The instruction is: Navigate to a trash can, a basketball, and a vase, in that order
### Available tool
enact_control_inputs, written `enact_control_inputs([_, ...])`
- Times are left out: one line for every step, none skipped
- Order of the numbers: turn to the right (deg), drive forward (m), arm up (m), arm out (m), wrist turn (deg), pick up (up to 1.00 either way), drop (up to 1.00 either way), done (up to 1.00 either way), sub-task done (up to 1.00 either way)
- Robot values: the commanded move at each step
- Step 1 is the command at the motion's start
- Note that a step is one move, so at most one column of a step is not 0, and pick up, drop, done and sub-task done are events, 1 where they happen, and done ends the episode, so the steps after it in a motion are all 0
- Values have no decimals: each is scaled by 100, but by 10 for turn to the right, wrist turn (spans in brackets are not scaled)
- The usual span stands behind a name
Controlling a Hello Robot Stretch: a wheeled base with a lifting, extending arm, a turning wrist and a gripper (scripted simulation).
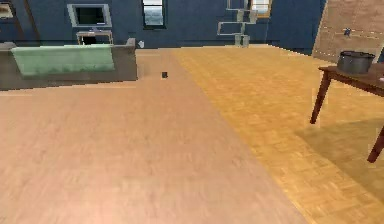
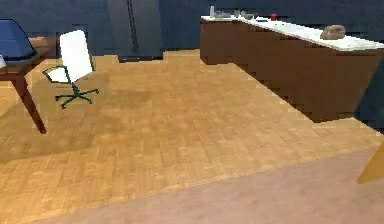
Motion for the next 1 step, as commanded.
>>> enact_control_inputs([0,100,0,0,0,0,0,0,0])
